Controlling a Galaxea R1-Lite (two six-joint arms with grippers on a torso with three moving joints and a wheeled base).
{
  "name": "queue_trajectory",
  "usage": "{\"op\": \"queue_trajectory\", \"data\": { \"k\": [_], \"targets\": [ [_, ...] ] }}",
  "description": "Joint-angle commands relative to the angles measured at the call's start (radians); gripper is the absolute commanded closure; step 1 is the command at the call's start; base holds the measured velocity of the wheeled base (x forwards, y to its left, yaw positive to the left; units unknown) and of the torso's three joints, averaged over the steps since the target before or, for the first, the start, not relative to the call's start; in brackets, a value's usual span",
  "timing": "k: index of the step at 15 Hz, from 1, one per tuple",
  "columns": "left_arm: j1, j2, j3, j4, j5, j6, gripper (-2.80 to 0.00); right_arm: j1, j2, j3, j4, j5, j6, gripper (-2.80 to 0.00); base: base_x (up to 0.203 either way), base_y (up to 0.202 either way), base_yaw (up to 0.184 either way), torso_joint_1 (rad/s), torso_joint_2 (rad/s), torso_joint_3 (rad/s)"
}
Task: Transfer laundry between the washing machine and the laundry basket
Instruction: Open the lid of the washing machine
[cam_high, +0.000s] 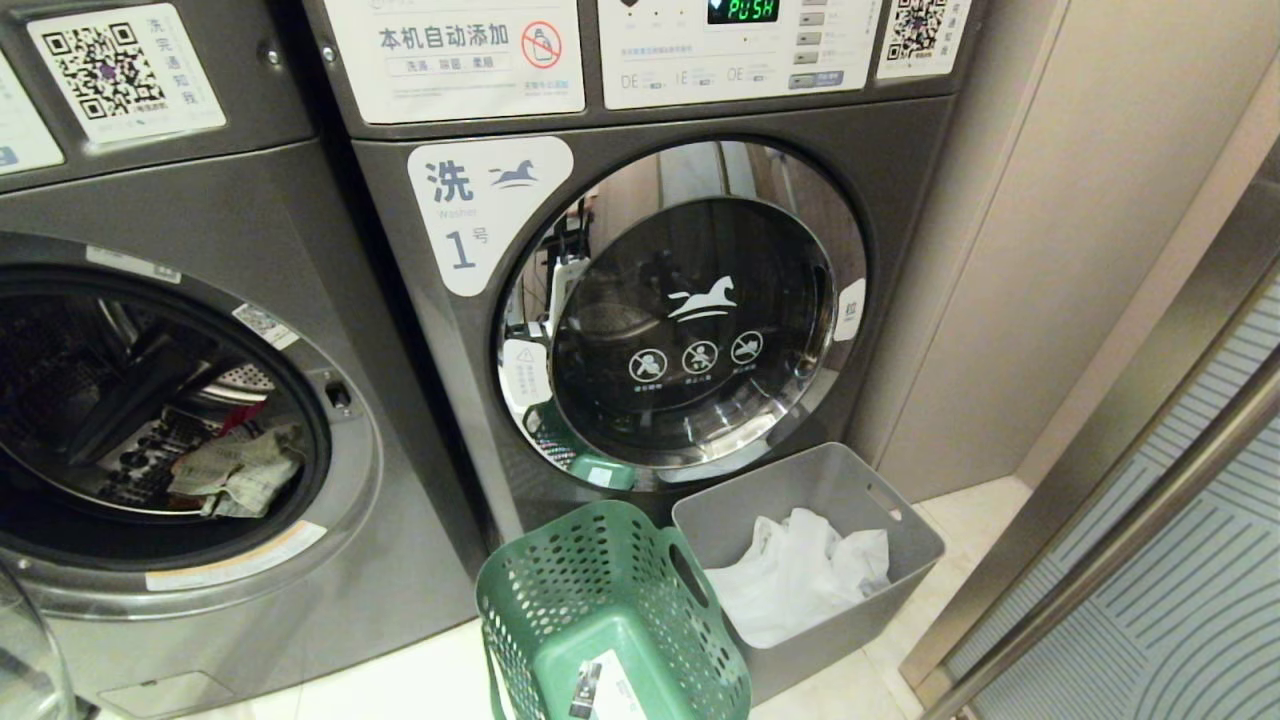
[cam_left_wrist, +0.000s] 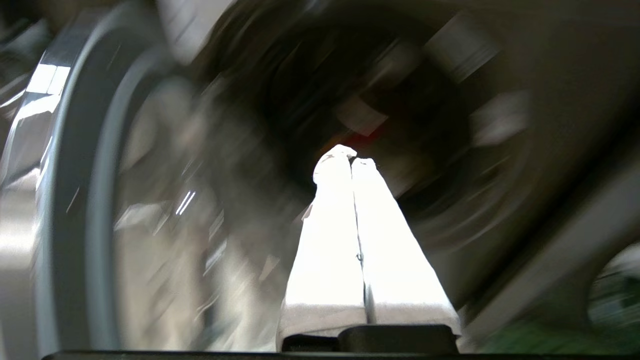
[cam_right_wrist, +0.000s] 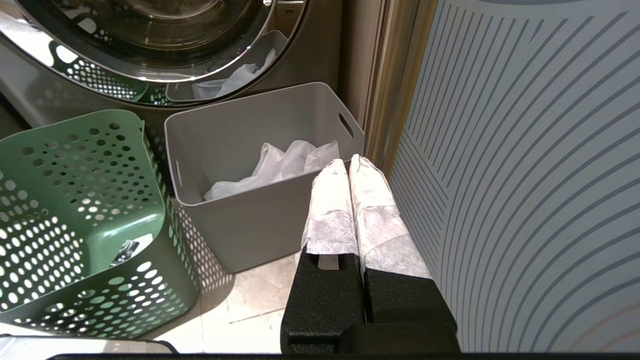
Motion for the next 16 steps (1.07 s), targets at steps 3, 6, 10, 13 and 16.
{"op": "queue_trajectory", "data": {
  "k": [3,6,10,13,16],
  "targets": [
    [-0.045,0.246,-0.059,0.355,0.517,0.119,0.00,0.000,0.001,0.000,0.000,0.000,-0.001,0.00,0.000,0.000,0.000,0.000,0.00,0.000],
    [-0.036,0.419,-0.113,0.302,0.782,-0.011,0.00,0.000,0.001,0.000,0.000,0.000,-0.001,0.00,0.000,0.000,0.000,0.000,0.00,0.000],
    [0.013,0.592,-0.220,0.289,0.981,-0.186,0.00,0.000,0.001,0.000,0.000,0.000,-0.001,0.00,0.000,0.000,0.000,0.000,0.00,0.000],
    [0.087,0.683,-0.260,0.281,0.984,-0.241,0.00,0.000,0.001,0.000,0.000,0.000,-0.001,0.00,0.000,0.000,0.000,0.000,0.00,0.000],
    [0.128,0.776,-0.294,0.276,0.952,-0.263,0.00,0.000,0.001,0.000,0.000,0.000,-0.001,0.00,0.000,0.000,0.000,0.000,0.00,0.000]
  ]
}}
